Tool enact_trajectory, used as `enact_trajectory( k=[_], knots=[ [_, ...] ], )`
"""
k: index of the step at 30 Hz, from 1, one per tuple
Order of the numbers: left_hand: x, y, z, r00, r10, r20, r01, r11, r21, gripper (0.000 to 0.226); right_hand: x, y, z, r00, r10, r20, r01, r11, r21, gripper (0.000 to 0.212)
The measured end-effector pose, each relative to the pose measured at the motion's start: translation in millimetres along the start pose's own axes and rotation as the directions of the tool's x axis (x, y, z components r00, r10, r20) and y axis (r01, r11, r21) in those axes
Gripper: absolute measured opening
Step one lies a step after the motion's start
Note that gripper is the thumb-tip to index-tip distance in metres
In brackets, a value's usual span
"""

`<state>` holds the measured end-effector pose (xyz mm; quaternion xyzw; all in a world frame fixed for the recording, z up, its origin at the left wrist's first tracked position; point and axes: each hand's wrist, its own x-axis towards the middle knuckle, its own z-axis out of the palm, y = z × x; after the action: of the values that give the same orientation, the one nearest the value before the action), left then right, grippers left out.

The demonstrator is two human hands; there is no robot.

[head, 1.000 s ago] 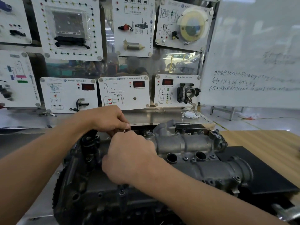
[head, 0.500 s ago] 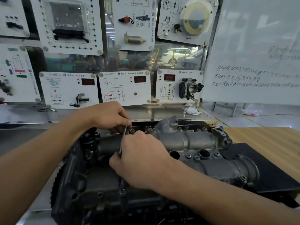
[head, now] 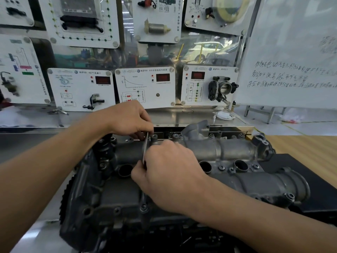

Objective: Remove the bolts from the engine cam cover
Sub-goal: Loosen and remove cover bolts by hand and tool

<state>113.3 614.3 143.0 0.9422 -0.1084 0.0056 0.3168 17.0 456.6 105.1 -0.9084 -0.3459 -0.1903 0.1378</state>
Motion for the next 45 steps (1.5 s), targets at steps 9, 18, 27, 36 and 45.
enact_trajectory(
  k=[9,18,27,36,45],
  knots=[
    [2,-3,0,1.0,-0.015,0.009,0.015,0.999,-0.029,0.017,-8,17,3,0.998,0.064,-0.008,-0.062,0.989,0.133,0.044],
    [4,-2,-3,0.999,-0.03,0.03,0.032,0.997,-0.074,0.019,-13,67,-23,0.99,0.11,0.089,-0.12,0.986,0.113,0.036],
    [0,-4,-7,0.997,0.051,0.053,-0.051,0.999,-0.002,0.02,50,117,-56,0.989,-0.043,0.139,0.109,0.848,-0.518,0.018],
    [4,-5,-5,0.992,0.094,-0.087,-0.065,0.957,0.284,0.046,166,106,-13,0.932,-0.252,0.26,0.359,0.746,-0.561,0.025],
    [-6,-6,-6,0.975,0.209,-0.071,-0.166,0.905,0.393,0.013,197,95,12,0.851,-0.473,0.228,0.525,0.75,-0.403,0.017]
  ],
)
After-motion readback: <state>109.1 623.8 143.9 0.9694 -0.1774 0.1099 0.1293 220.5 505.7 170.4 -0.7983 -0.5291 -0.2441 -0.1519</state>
